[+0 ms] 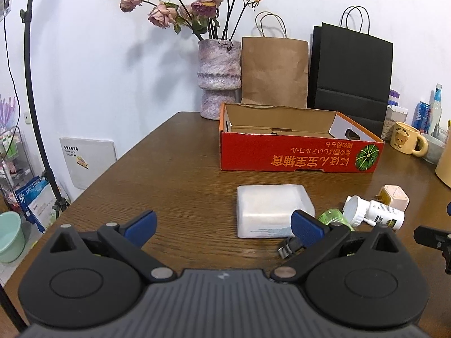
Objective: Organize rigid objects
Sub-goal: 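Grasp the green spray bottle by its cap with the right tool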
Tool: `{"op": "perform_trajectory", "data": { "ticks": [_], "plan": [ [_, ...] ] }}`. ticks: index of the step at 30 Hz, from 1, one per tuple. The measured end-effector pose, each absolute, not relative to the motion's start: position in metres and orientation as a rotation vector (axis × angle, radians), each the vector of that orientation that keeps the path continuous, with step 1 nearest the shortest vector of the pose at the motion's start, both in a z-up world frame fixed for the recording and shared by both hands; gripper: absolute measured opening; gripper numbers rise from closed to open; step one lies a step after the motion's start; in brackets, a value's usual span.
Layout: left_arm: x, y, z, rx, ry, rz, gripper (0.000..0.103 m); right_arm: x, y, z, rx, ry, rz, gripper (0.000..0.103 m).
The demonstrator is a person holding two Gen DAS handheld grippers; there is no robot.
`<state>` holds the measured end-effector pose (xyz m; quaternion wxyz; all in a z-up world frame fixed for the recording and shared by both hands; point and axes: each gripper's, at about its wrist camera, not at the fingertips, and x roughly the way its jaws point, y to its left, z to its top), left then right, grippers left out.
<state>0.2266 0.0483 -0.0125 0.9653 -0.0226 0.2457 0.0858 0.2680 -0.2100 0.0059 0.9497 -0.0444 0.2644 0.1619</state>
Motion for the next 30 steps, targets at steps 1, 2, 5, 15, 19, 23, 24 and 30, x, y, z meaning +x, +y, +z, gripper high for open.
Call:
{"op": "perform_trajectory", "data": {
  "ticks": [1, 2, 5, 15, 19, 23, 24, 30],
  "plan": [
    [0.225, 0.049, -0.013, -0.038, 0.498, 0.173, 0.103, 0.267, -0.210, 0.004, -0.087, 0.542, 0.331, 0.103],
    [0.223, 0.049, -0.014, -0.029, 0.498, 0.175, 0.103, 0.266, -0.209, 0.003, -0.086, 0.548, 0.331, 0.103],
    [0.219, 0.053, -0.015, -0.019, 0.498, 0.175, 0.103, 0.262, -0.206, 0.000, -0.091, 0.558, 0.330, 0.103],
    [0.215, 0.070, -0.020, -0.012, 0.498, 0.166, 0.103, 0.266, -0.177, -0.005, -0.102, 0.590, 0.370, 0.103],
    [0.214, 0.078, -0.022, -0.020, 0.499, 0.154, 0.103, 0.273, -0.162, -0.007, -0.087, 0.606, 0.390, 0.103],
    [0.213, 0.086, -0.025, -0.035, 0.501, 0.149, 0.103, 0.279, -0.145, -0.011, -0.102, 0.628, 0.385, 0.103],
    [0.213, 0.088, -0.026, -0.042, 0.503, 0.148, 0.103, 0.280, -0.141, -0.013, -0.112, 0.635, 0.380, 0.103],
    [0.214, 0.097, -0.030, -0.080, 0.510, 0.131, 0.103, 0.286, -0.131, -0.019, -0.122, 0.654, 0.365, 0.099]
  ]
}}
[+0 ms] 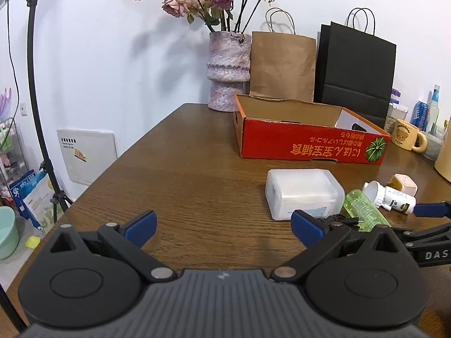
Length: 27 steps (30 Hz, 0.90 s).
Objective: Organize rigid objects
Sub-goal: 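Grasp the green spray bottle by its cap with the right tool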
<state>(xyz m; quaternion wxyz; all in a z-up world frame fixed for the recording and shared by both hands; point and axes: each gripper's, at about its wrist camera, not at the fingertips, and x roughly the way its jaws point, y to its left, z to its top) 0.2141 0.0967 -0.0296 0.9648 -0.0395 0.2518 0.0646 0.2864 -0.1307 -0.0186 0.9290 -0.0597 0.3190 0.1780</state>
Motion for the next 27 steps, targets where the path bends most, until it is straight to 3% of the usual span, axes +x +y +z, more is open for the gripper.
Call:
{"op": "perform_trajectory", "data": {
  "ticks": [5, 7, 12, 27],
  "plan": [
    [0.216, 0.098, -0.032, -0.093, 0.517, 0.125, 0.103, 0.292, -0.123, -0.023, -0.147, 0.674, 0.378, 0.078],
    [0.216, 0.099, -0.032, -0.098, 0.521, 0.123, 0.103, 0.294, -0.120, -0.026, -0.154, 0.690, 0.391, 0.057],
    [0.218, 0.099, -0.034, -0.100, 0.531, 0.130, 0.103, 0.297, -0.119, -0.028, -0.142, 0.684, 0.443, 0.034],
    [0.220, 0.093, -0.033, -0.075, 0.542, 0.190, 0.103, 0.290, -0.131, -0.023, -0.116, 0.593, 0.458, 0.031]
  ]
}}
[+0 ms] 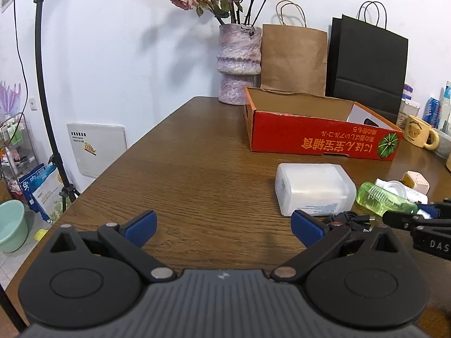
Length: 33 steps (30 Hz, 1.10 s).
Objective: Organize rigid objects
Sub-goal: 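Grasp the green spray bottle by its cap with the right tool, then grasp the black cable with the left tool while the right tool lifts the green bottle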
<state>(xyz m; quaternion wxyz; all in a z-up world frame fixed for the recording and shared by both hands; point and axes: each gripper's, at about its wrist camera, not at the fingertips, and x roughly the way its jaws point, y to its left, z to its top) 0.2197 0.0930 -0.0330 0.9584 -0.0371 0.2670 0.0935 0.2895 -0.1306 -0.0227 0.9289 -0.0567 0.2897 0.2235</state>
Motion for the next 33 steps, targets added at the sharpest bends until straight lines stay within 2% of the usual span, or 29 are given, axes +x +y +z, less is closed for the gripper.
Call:
{"op": "perform_trajectory", "data": {
  "ticks": [20, 33],
  "plan": [
    [0.252, 0.019, -0.030, -0.013, 0.631, 0.133, 0.103, 0.280, -0.191, -0.002, -0.044, 0.475, 0.453, 0.030],
    [0.286, -0.025, -0.046, 0.028, 0.703, 0.110, 0.103, 0.284, -0.229, -0.001, -0.031, 0.456, 0.396, 0.030]
  ]
}}
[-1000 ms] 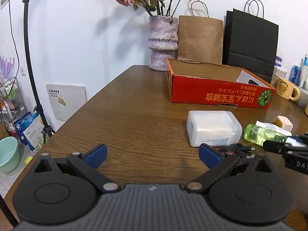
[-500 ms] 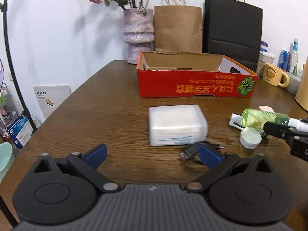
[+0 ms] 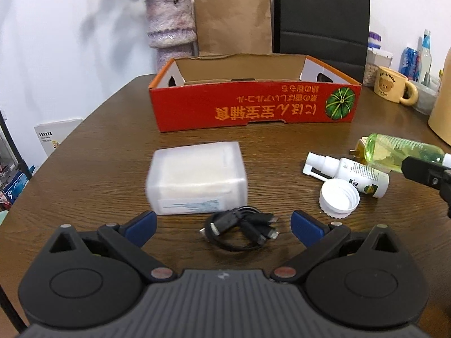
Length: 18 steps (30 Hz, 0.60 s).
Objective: Organize rigid objects
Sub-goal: 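Grasp the black cable with the left tool while the right tool lifts the green bottle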
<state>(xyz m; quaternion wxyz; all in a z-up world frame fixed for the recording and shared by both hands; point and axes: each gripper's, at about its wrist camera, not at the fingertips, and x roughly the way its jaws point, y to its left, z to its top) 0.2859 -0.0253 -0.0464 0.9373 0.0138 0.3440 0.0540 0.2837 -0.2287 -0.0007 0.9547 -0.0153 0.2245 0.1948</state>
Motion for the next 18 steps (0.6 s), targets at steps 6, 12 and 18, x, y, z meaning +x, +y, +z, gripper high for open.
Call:
{"op": "perform_trajectory", "data": {
  "ticks": [6, 12, 18],
  "plan": [
    [0.298, -0.022, -0.061, -0.006, 0.741, 0.157, 0.103, 0.284, -0.228, -0.003, -0.029, 0.454, 0.380, 0.030],
    [0.295, -0.019, -0.061, -0.030, 0.734, 0.147, 0.097, 0.282, -0.225, -0.004, -0.036, 0.453, 0.375, 0.030],
    [0.285, -0.024, -0.057, -0.024, 0.701, 0.099, 0.064, 0.282, -0.224, -0.005, -0.040, 0.455, 0.359, 0.030]
  ]
}}
